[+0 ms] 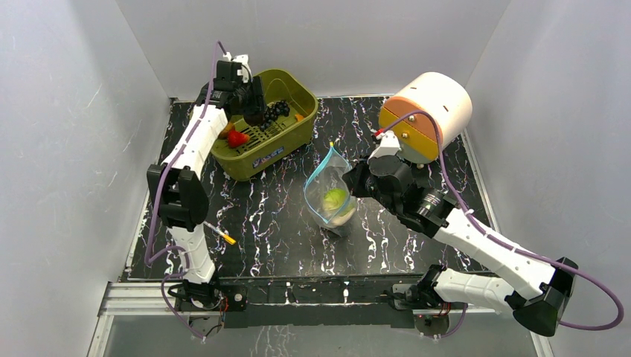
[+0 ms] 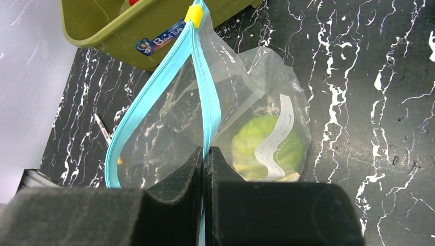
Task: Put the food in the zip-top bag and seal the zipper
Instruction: Pick up the fake fruit from the bin, then place the fake fruit in the zipper food storage bag.
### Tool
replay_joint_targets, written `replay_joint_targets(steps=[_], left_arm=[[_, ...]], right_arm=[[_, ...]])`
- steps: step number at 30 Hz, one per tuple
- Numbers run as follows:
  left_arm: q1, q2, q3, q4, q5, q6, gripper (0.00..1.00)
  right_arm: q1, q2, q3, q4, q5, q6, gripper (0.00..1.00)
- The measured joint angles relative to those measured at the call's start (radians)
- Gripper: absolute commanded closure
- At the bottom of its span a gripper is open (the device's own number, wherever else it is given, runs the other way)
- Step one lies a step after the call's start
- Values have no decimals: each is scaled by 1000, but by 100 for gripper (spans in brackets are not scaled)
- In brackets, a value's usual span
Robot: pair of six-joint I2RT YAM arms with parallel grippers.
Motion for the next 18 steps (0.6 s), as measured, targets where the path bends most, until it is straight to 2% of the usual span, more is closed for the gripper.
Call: replay_joint_targets(steps=[4,8,18], left_arm=[[0,-37,-17,10,69,-24,87],[0,-121,-100,36,163,-71,87],[-1,-336,-301,211,416,-274,88]], right_arm=[[0,16,0,12,-2,19,100],[0,27,-2,29,-12,47,100],[0,88,-9,111,-23,150,100]])
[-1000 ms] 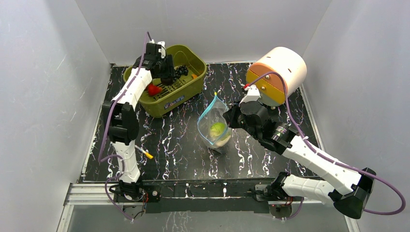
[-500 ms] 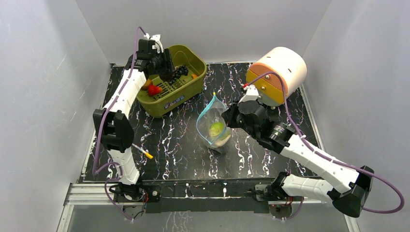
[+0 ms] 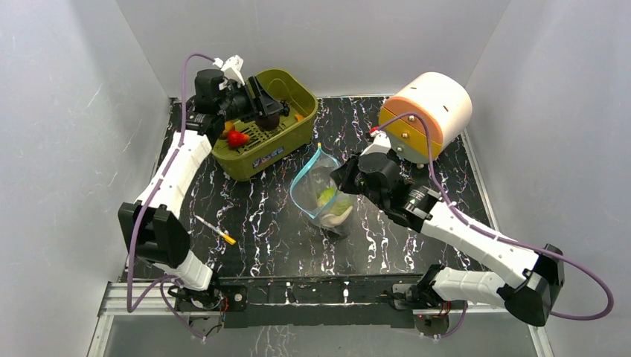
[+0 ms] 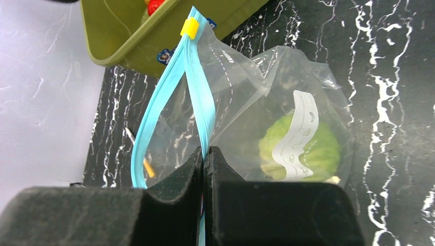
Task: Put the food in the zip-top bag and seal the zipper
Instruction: Place the fake fruit in the zipper food storage bag.
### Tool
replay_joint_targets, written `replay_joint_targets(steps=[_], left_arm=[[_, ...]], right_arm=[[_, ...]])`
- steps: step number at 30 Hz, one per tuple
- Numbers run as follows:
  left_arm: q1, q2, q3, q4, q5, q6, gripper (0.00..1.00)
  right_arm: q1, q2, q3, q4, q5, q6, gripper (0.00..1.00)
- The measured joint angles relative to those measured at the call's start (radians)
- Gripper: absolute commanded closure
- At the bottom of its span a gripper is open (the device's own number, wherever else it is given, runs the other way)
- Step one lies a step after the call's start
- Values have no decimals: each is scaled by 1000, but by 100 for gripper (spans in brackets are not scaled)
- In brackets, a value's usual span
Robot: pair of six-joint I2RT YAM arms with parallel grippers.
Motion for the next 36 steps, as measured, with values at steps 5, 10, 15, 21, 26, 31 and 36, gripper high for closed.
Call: replay_joint_targets(steps=[5,10,15,21,26,31,36], left_arm=[[-13,-72,-124,111,100,-129,89],[-68,-108,-215,209,160,-242,89],[-132,-130,-270,273,183,-311,89],[-180,-161,-319,304,184,-339,88],[-196,-189,-372,312,167,-347,87],[-217,-191,-385,298,141,-341,83],[-233,-209,-389,274,118,-327,75]], right_arm=[[0,42,-2,48,-4,56,100],[0,90,-2,105,-4,105,100],[0,128,0,138,-3,131,100],[0,137,2,161,3,142,100],[0,137,4,178,10,147,100],[0,137,8,197,12,150,100],[0,136,8,198,12,151,100]])
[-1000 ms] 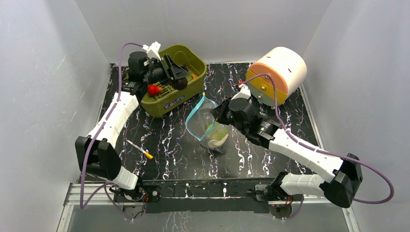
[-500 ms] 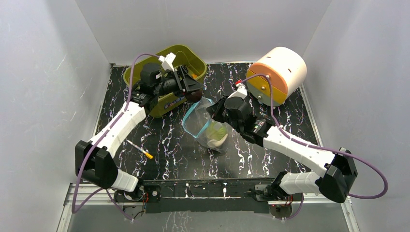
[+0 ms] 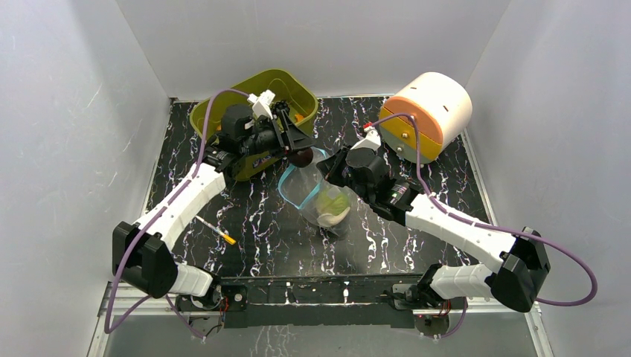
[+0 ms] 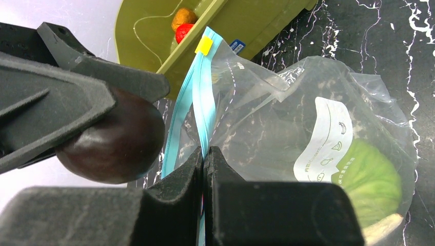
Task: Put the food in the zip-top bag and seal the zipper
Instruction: Place the fake fruit in the zipper food storage bag.
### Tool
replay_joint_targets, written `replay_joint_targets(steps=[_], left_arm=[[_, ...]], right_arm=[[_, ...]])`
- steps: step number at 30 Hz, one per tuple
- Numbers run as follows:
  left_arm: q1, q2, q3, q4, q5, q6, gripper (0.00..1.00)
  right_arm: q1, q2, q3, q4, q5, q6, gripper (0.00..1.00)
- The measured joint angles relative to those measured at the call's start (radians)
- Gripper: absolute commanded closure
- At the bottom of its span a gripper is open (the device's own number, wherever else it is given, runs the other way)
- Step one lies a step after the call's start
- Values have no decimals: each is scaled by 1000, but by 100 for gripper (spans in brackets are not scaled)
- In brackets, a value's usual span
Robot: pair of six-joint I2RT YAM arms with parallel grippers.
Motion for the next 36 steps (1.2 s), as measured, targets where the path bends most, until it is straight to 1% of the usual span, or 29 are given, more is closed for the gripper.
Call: replay_joint_targets(steps=[1,3,6,11,17,20,28,31,36], left_arm=[[-3,-7,-2,-5,-4,5,74],[-5,-19,-11,-9,-6,9,69],[-8,-31,-23,-21,-8,12,55],[-10,-31,-27,-35,-20,20,37],[-11,-30,-27,-44,-21,32,26],[-11,-30,-27,-44,-21,38,24],[-11,-30,-10,-90,-31,68,25],[-11,-30,24,-125,-49,93,25],[-11,-31,104,-213,-124,168,24]], right_arm=[[0,0,0,1,0,0,100],[0,0,0,5,0,2,100],[0,0,0,6,-1,3,100],[0,0,0,11,-3,6,100],[0,-8,0,15,-3,6,100],[0,-11,0,19,-3,6,100],[0,-18,0,21,-3,-5,100],[0,-26,0,19,-2,-25,100],[0,-72,-6,-8,17,-63,100]])
